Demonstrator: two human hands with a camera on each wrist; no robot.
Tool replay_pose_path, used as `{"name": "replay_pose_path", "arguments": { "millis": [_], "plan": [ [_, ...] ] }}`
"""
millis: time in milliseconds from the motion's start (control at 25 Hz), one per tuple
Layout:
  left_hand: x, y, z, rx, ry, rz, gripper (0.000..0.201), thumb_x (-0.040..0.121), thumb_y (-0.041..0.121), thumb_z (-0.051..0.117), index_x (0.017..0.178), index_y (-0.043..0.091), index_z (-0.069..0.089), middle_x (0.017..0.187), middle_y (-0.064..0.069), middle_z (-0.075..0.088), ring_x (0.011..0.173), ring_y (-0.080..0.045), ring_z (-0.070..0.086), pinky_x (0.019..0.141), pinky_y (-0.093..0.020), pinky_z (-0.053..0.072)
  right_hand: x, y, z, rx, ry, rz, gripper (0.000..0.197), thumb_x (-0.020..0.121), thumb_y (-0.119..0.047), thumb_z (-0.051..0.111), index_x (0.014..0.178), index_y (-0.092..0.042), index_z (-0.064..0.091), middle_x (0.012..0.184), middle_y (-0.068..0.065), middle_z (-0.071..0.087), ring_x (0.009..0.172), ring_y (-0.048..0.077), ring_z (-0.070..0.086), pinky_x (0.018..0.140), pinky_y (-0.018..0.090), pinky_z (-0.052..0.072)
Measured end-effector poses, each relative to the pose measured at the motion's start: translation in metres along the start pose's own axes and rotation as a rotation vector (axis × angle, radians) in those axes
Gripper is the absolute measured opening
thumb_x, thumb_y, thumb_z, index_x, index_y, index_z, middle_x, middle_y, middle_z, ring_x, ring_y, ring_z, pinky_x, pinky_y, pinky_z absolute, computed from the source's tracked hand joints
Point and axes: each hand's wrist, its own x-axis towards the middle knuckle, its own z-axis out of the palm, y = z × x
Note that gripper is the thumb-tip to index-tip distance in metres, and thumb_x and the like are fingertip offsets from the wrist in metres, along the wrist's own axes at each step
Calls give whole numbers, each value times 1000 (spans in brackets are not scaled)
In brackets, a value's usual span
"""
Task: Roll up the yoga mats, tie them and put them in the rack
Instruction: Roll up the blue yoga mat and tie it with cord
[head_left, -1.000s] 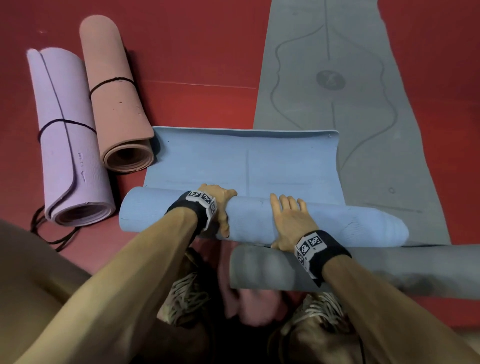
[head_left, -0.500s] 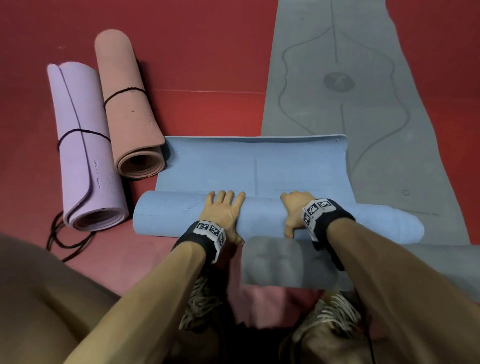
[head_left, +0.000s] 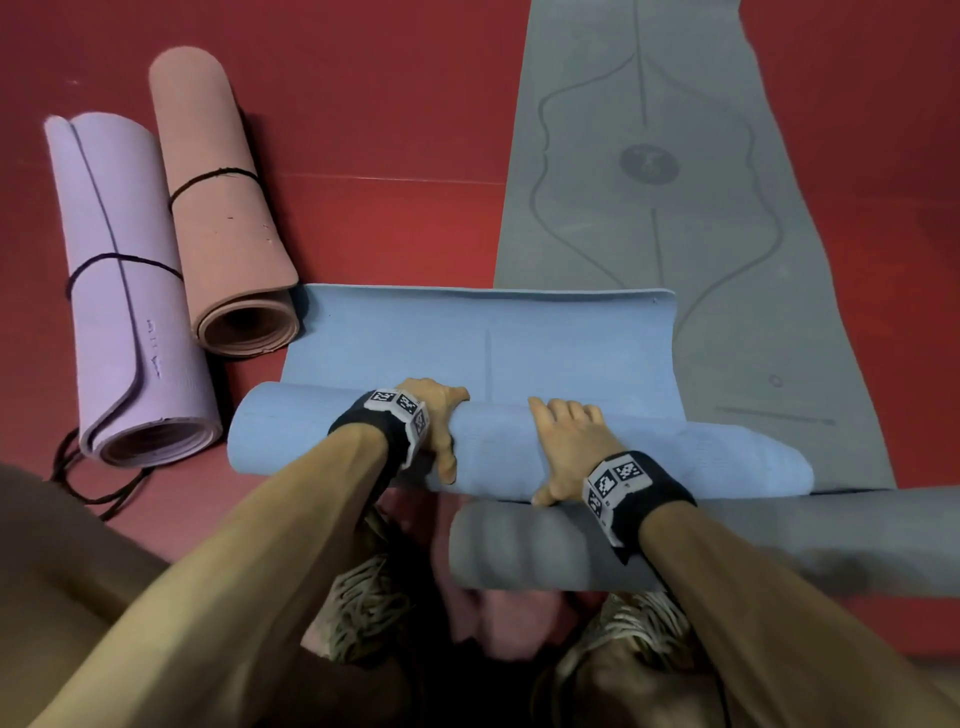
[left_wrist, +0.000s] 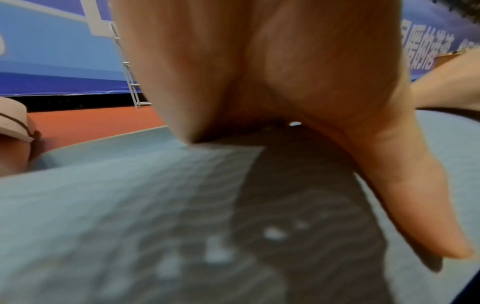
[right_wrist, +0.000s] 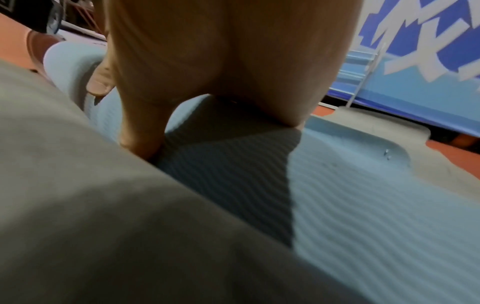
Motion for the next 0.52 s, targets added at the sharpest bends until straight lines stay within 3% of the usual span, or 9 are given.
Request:
{"name": "replay_pose_path", "arguments": {
  "millis": [80, 200, 320, 520],
  "plan": [
    [1, 2, -4, -9, -35, 12, 79, 35, 49, 94, 100, 32, 52, 79, 12, 60, 86, -19, 61, 74, -28, 49, -2, -1, 3, 7, 16, 8, 118, 57, -57, 83, 146, -10, 21, 134, 9, 44, 124, 30, 43, 106, 42, 31],
    [-4, 5, 6, 58, 20, 9, 90, 43, 52, 92, 117, 27, 48, 105, 2, 58, 105, -23, 54, 91, -35, 41, 1, -2, -6, -3, -7, 22, 100, 58, -53, 83, 134, -9, 36, 127, 9, 50, 118, 27, 48, 100, 37, 35],
    [-10, 4, 22, 58, 119, 35, 100, 48, 55, 88, 129, 23, 39, 121, -5, 50, 115, -26, 46, 100, -37, 28, 9, 0, -18, -7, -96, 13, 84, 55, -49, 86, 118, -10, 45, 117, 8, 55, 108, 27, 53, 95, 35, 38],
    [-20, 8, 48, 161, 263, 61, 127, 51, 66, 81, 149, 18, 16, 139, -9, 38, 129, -30, 38, 112, -48, 22, 31, 6, -37, 75, -289, 61, 80, 49, -44, 89, 113, -16, 50, 105, 4, 60, 97, 29, 61, 89, 39, 54]
  ]
}}
